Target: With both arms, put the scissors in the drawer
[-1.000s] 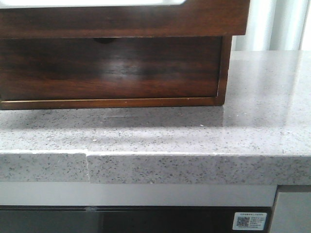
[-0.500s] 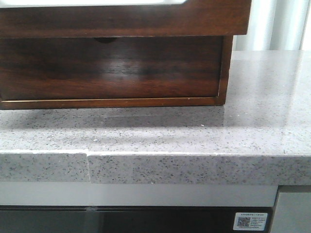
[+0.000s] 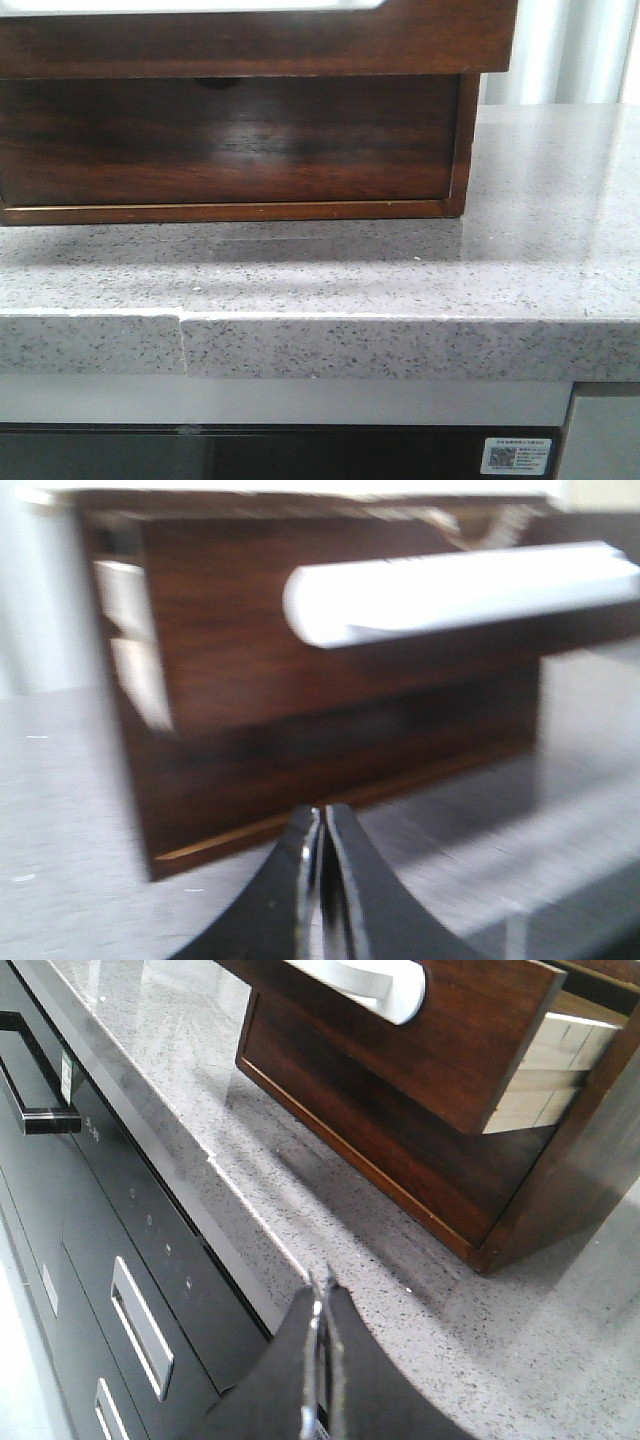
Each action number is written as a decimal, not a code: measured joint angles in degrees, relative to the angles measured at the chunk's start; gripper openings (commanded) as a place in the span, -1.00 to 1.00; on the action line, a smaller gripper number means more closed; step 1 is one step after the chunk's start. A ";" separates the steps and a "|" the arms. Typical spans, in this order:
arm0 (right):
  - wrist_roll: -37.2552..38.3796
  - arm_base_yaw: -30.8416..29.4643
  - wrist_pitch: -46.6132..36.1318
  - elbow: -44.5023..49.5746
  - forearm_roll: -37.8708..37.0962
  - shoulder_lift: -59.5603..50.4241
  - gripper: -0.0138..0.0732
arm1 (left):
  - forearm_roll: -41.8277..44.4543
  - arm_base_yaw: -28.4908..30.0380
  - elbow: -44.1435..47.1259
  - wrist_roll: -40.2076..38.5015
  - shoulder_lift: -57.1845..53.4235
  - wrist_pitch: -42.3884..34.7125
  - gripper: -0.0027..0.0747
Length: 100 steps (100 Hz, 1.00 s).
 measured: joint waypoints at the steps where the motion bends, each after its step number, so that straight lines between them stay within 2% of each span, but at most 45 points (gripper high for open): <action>1: 0.00 0.00 0.00 0.00 0.00 0.00 -0.85 | -0.09 0.41 0.00 0.00 -0.43 0.17 -0.98; 24: 0.12 0.00 0.00 0.00 0.00 0.00 -0.85 | -2.19 17.70 0.00 0.00 -3.94 4.34 -0.98; 32: 0.12 0.00 0.00 0.00 0.00 0.00 -0.85 | -2.95 23.69 0.00 0.00 -3.94 7.81 -0.98; 42: 0.12 0.00 0.00 0.00 0.00 0.00 -0.85 | -4.07 28.26 0.00 0.00 -3.94 13.01 -0.98; 58: 0.12 0.00 0.00 0.00 0.00 0.00 -0.85 | -5.55 29.83 0.00 0.00 -3.94 22.87 -0.98; 100: 0.15 0.00 0.00 0.00 0.00 0.00 -0.85 | -5.81 29.83 0.00 -0.13 -3.94 23.40 -0.98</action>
